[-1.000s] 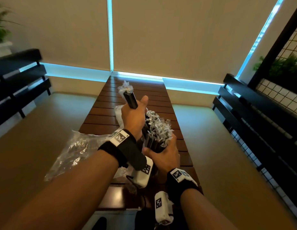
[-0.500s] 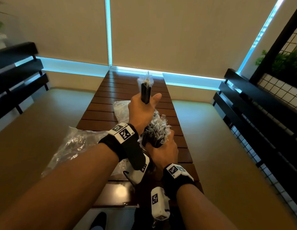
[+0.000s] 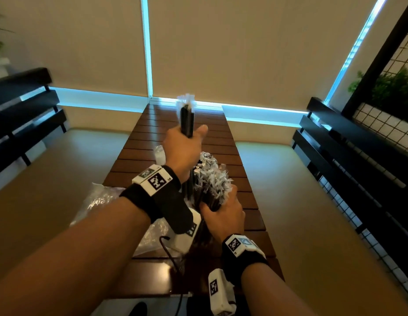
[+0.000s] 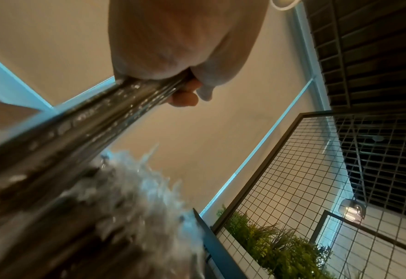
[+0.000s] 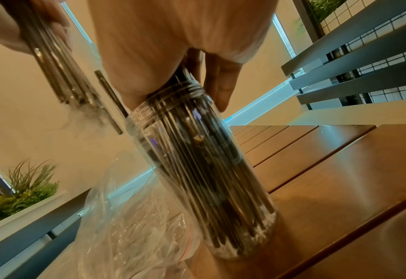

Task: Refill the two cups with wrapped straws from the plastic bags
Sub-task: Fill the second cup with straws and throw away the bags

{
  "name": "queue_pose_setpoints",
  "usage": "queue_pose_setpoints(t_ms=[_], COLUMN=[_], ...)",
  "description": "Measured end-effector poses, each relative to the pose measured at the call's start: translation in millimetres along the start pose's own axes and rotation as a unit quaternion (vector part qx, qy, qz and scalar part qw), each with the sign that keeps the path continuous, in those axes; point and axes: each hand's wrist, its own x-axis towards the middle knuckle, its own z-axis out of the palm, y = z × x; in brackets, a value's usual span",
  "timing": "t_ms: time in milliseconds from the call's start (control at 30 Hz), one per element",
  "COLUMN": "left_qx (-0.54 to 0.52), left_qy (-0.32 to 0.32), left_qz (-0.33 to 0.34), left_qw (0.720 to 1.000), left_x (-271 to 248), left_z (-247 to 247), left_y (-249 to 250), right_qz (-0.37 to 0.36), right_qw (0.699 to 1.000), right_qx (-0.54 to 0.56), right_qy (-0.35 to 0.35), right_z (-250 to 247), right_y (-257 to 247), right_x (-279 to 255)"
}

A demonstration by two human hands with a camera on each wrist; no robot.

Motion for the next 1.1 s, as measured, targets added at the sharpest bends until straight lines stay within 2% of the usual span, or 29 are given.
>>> queue_pose_setpoints(t_ms=[133,300,433,533,667,767,900,1100], left_qx=[-0.043,-0.128,-0.119,-0.119,-0.127,-0.147,-0.187,-0.150], left_qy=[0.011,0.083,0.110,0.124,0.124,0.099,0.088,0.098], left_qz=[-0.054,-0.072,-0.087,-0.106,-0.110,-0.082,-0.081,-0.097], left_qw=[0.998,0.986,0.983,0.979,0.978,0.981,0.975,0.979], left_x=[-6,2,-1,-4,-3,-1,11,13], left_z=[7,1,-3,-5,-4,-2,-5,-8], left_y=[-11,-9,-25,-34,-27,-6,17,-13], right_qz=[0.007,0.005,-0.006,-0.006,-0.007,-0.001,0.015,0.005], right_qw=[1.000,1.000,1.000,0.999,0.998,0.999,0.999,0.998], right_qx=[-0.012,-0.023,0.002,0.031,0.042,0.030,0.039,0.051], right_qy=[0.008,0.008,-0.005,-0.040,-0.045,-0.033,-0.028,-0.037], right_z=[3,5,4,4,5,8,12,5], right_y=[-4,-2,0,3,6,6,6,7], right_x=[1,2,-2,-1,-1,0,1,3])
